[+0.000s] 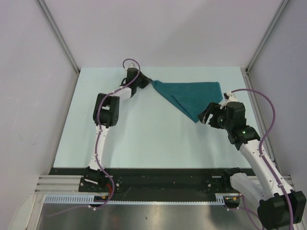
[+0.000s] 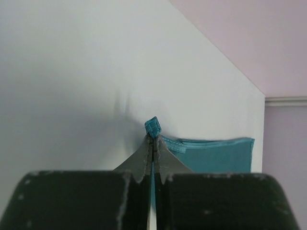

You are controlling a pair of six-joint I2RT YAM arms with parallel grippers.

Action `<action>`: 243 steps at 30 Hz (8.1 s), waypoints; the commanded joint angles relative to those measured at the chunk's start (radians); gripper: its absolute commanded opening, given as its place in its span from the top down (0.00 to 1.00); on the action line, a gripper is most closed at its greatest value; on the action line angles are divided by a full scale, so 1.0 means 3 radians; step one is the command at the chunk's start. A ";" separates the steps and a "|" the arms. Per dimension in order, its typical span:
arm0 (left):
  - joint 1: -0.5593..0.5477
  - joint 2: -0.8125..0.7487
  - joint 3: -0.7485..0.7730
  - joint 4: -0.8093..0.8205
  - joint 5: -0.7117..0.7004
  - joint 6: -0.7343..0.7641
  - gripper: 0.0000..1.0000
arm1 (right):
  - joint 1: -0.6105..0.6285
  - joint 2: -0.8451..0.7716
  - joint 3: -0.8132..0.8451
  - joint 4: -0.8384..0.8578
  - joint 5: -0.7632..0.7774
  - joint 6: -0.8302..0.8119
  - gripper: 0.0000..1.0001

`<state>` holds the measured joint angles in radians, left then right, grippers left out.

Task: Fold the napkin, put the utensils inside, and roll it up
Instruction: Fold the napkin

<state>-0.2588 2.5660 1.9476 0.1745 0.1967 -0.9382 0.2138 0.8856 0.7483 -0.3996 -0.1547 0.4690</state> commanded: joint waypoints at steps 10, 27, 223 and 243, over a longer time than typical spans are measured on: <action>-0.0292 -0.0372 -0.0100 0.1212 0.0924 0.0392 1.00 | -0.0012 0.0090 -0.0009 0.0105 0.0030 -0.0060 0.20; -0.1152 -0.0663 -0.0821 0.1581 0.1788 0.1077 1.00 | -0.0012 -0.0155 -0.0162 0.0008 0.0137 -0.0050 0.20; 0.0699 -0.4754 -0.3301 -0.1681 0.0710 0.2018 0.00 | 0.1808 0.2258 -0.0086 0.1045 0.0777 0.1090 0.46; 0.0801 -0.4718 -0.3434 -0.1528 0.0884 0.1962 0.00 | 0.1798 0.2223 0.0134 0.1040 0.0628 0.1039 0.89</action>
<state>-0.0334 1.1538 0.9127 -0.3164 0.4316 -0.3576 0.7563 1.5631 0.7387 -0.0883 0.0288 0.7895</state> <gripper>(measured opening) 0.996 0.158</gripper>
